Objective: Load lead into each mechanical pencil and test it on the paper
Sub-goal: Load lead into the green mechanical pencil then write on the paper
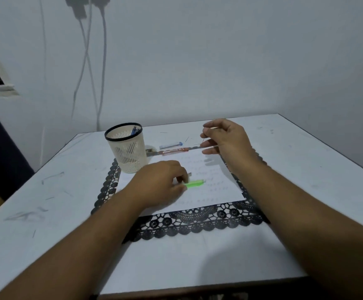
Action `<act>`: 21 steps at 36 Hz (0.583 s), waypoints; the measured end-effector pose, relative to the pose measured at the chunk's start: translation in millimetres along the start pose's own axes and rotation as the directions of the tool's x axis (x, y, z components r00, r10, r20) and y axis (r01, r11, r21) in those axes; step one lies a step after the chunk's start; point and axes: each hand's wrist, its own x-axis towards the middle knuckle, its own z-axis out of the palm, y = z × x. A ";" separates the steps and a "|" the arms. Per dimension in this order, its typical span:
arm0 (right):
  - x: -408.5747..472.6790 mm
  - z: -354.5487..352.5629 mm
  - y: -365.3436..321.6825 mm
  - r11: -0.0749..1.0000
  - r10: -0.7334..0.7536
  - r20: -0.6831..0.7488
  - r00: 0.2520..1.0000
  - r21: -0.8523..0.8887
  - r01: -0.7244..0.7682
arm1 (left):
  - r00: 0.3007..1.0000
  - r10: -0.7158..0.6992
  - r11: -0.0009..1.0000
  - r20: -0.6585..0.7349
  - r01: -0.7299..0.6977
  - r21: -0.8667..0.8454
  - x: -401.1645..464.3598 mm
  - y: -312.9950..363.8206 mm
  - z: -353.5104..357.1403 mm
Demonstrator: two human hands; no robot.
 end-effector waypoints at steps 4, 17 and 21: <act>-2.5 4.8 0.4 1.000 -0.016 0.016 1.000 -0.007 0.016 | 0.999 -0.032 0.999 -0.039 0.031 -0.016 -3.6 -1.2 3.2; -16.0 20.6 -6.3 0.992 -0.111 0.020 0.994 0.059 0.110 | 0.959 -0.203 0.908 -0.196 0.109 -0.405 -9.2 -19.8 -8.1; -20.5 25.3 -10.1 0.987 -0.150 0.040 0.988 0.062 0.147 | 0.946 -0.248 0.837 -0.210 0.099 -0.539 -9.3 -17.0 -9.6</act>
